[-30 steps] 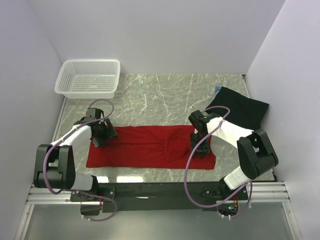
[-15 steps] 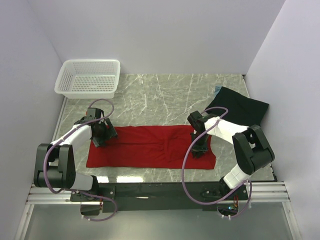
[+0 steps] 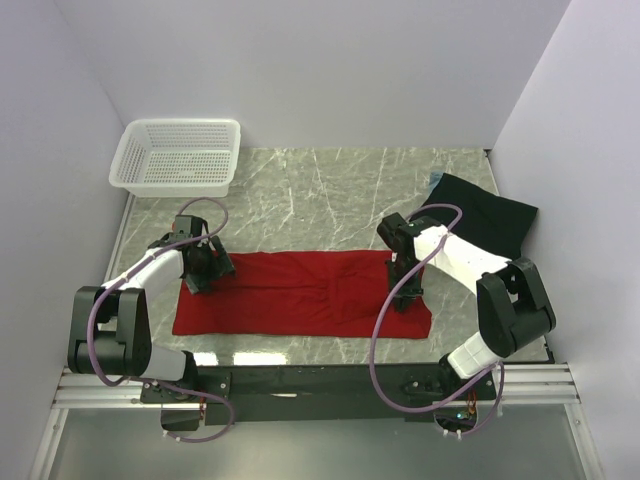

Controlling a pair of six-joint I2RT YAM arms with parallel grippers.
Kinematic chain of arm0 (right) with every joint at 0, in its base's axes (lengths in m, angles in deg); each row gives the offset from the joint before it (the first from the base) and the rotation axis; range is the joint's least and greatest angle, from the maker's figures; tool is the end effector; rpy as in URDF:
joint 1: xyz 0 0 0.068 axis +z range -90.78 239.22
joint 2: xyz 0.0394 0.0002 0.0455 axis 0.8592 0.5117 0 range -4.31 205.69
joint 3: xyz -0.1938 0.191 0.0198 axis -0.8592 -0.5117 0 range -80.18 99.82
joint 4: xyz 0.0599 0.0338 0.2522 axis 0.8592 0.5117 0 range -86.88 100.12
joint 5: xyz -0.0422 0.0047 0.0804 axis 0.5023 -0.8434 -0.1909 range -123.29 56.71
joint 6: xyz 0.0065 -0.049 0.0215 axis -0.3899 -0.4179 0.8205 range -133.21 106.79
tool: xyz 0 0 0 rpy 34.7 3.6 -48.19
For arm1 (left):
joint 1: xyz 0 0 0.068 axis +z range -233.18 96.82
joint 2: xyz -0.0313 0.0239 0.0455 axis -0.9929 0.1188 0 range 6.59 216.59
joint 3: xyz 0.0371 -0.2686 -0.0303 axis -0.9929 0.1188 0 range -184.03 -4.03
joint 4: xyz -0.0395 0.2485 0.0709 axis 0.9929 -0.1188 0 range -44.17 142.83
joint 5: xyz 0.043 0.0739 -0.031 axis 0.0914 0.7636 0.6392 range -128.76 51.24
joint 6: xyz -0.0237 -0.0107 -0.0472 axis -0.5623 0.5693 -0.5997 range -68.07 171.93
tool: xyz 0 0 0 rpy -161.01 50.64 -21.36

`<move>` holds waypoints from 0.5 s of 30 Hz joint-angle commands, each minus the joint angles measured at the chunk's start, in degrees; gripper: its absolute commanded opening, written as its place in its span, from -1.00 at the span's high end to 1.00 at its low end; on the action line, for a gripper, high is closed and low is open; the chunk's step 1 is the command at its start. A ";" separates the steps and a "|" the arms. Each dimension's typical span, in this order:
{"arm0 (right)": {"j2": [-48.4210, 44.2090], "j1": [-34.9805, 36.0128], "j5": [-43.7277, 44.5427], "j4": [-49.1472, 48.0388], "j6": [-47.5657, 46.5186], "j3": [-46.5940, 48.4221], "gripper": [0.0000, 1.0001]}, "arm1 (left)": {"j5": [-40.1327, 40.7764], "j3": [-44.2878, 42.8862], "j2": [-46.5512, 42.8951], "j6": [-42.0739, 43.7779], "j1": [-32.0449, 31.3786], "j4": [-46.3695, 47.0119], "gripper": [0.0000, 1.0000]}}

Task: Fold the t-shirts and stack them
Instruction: Fold the tshirt

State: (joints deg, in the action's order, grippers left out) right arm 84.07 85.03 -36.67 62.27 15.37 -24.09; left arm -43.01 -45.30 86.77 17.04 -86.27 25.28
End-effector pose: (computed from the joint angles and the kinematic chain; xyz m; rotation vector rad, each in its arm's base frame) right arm 0.2231 0.1104 0.1878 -0.0759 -3.0907 -0.0634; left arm 0.2466 -0.0160 0.1662 -0.7363 2.6632 -0.2844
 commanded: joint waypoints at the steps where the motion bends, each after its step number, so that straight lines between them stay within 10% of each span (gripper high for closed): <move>1: -2.07 -0.49 3.11 6.58 -1.24 2.96 0.69 | -0.14 -0.65 0.85 1.23 -0.16 0.48 -0.60; 15: -2.33 -0.49 -1.55 8.69 -2.30 1.30 0.56 | -0.14 -0.56 0.33 1.23 -0.16 0.39 -0.61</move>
State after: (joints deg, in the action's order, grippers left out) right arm 83.90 84.94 -38.28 68.66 13.47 -22.75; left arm -43.03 -45.30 86.77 17.28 -86.27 25.26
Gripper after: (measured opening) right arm 0.219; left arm 0.800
